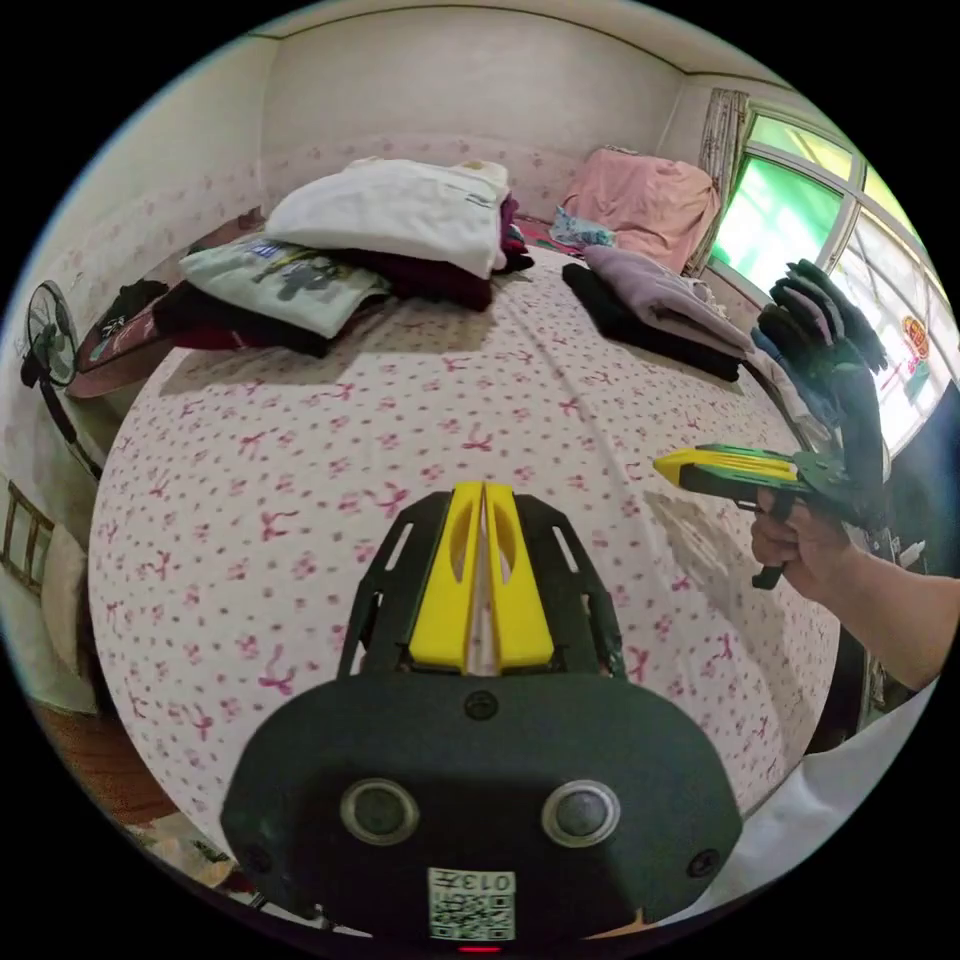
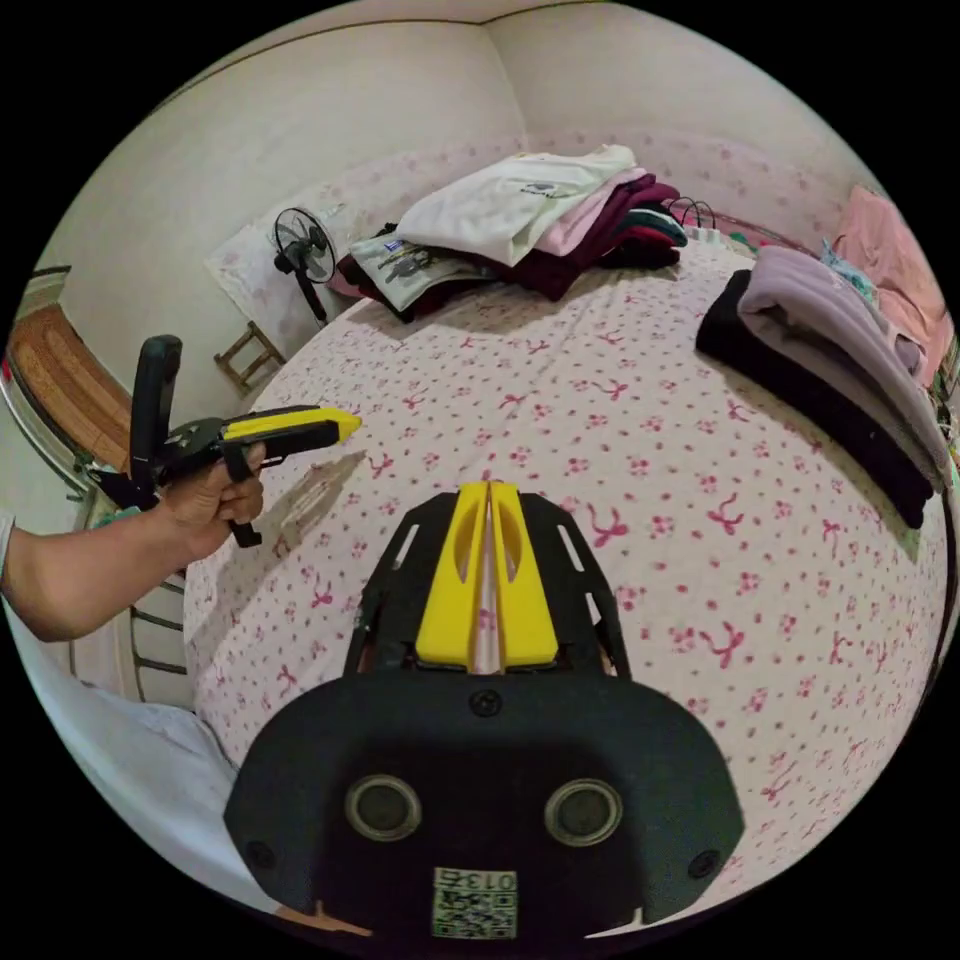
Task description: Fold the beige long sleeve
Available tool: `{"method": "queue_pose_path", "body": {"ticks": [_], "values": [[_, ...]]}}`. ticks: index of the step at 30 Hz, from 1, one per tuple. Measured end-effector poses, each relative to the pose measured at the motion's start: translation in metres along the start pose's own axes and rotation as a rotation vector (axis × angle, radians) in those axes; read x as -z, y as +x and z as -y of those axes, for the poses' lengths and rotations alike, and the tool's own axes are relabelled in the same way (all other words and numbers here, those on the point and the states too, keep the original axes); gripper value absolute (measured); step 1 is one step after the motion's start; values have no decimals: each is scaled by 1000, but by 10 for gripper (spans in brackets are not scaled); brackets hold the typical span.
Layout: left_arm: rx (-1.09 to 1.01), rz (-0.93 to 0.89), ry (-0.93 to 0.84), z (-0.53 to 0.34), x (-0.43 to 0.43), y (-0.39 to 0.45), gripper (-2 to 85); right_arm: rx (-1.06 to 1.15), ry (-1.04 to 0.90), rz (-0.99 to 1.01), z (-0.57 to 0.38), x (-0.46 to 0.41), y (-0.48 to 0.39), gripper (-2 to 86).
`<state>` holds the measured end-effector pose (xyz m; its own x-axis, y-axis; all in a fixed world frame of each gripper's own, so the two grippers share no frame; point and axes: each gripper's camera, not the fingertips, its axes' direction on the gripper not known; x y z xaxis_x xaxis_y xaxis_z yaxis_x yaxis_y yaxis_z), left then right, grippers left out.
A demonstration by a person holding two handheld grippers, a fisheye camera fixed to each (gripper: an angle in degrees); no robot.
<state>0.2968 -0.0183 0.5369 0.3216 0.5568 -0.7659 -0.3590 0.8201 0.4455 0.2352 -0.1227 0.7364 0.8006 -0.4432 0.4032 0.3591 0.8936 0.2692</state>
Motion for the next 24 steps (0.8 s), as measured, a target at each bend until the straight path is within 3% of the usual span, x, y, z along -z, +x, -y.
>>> {"method": "queue_pose_path", "body": {"ticks": [6, 11, 19, 24], "values": [[52, 57, 45, -2, 31, -115, 24, -62, 16, -43, 35, -33, -43, 51], [25, 85, 160, 59, 47, -193, 71, -29, 116, -103, 106, -33, -57, 69], [-23, 109, 228, 153, 40, -244, 116, -48, 273, -275, 196, -31, -73, 94], [-2, 79, 138, 164, 28, -257, 51, -121, 137, -219, 213, -55, -76, 30]]}}
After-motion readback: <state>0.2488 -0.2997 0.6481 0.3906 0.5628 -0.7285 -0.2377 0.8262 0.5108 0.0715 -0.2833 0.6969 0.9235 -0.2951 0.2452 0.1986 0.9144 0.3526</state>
